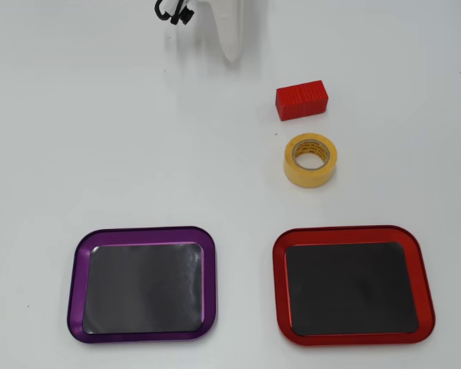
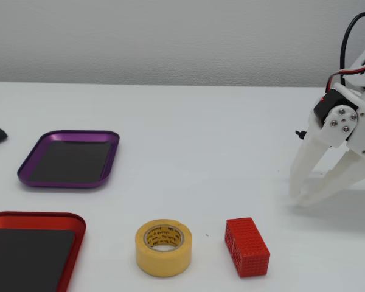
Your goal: Grasp a red block and put it in the left red dish.
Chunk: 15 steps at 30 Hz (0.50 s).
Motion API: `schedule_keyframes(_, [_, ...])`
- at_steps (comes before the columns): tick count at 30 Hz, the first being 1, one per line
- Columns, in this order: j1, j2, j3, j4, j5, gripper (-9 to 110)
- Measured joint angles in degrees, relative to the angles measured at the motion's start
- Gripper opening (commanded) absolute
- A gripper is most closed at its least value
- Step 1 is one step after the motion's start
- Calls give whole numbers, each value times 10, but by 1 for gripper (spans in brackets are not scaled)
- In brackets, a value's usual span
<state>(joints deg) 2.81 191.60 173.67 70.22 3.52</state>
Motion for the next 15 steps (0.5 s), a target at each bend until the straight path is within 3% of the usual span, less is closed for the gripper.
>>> schedule_keyframes(15, [0,0,-1,-6,0,0])
